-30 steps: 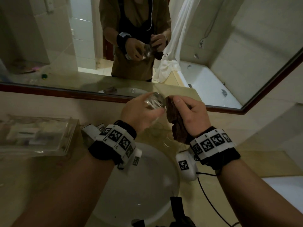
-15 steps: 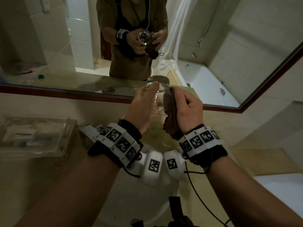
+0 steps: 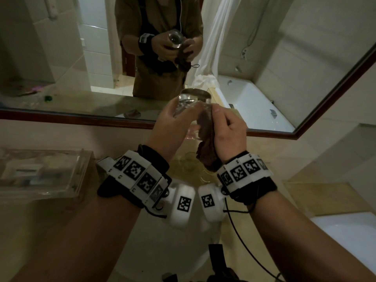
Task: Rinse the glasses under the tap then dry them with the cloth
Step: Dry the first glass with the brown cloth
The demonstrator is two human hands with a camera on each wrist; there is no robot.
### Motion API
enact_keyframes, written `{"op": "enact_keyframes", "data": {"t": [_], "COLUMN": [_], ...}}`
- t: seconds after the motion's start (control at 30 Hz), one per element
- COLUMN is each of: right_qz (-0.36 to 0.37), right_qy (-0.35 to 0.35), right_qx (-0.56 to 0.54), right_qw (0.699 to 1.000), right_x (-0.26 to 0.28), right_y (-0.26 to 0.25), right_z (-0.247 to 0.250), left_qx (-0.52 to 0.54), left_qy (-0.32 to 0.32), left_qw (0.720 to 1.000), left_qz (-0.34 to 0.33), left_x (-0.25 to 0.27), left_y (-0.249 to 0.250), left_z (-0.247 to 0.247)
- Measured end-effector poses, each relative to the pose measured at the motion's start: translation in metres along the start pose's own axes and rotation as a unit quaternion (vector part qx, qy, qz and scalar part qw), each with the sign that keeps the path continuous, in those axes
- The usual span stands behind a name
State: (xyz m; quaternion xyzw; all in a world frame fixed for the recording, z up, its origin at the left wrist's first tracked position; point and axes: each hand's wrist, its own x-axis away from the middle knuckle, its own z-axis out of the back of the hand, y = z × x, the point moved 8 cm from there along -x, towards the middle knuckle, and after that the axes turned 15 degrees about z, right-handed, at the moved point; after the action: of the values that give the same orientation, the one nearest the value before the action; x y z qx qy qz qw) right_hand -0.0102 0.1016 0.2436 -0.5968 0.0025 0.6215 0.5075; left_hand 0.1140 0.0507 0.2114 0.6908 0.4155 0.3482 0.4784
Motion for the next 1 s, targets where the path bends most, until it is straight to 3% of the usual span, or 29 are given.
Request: {"op": "enact_keyframes", "data": {"t": [0.1, 0.27, 0.5, 0.63, 0.83, 1.0], "right_qz": [-0.02, 0.033, -0.019, -0.01, -0.012, 0.023], "right_qy": [-0.006, 0.009, -0.022, -0.021, -0.025, -0.011], "right_qx": [-0.002, -0.019, 0.003, 0.015, 0.022, -0.02], "right_qw": [1.0, 0.999, 1.0, 1.0, 0.999, 0.999], "right_x": [-0.005, -0.01, -0.011, -0.009, -0.005, -0.006], "right_y": [0.002, -0.02, 0.003, 0.003, 0.003, -0.014], "right_z": [0.002, 0.003, -0.001, -0.001, -0.003, -0.003], "left_qx": [-0.006, 0.03, 0.058, -0.002, -0.065, 0.018], "left_qy": [0.008, 0.041, 0.016, 0.048, 0.021, 0.065], "left_qw": [1.0, 0.999, 0.998, 0.999, 0.998, 0.998], "left_qz": [-0.014, -0.015, 0.001, 0.007, -0.008, 0.004], "left_x": [0.0, 0.0, 0.003, 0.003, 0.006, 0.005], "left_y": [0.004, 0.003, -0.001, -0.002, 0.002, 0.005], "left_z": [-0.003, 0.006, -0.001, 0.003, -0.003, 0.01]}}
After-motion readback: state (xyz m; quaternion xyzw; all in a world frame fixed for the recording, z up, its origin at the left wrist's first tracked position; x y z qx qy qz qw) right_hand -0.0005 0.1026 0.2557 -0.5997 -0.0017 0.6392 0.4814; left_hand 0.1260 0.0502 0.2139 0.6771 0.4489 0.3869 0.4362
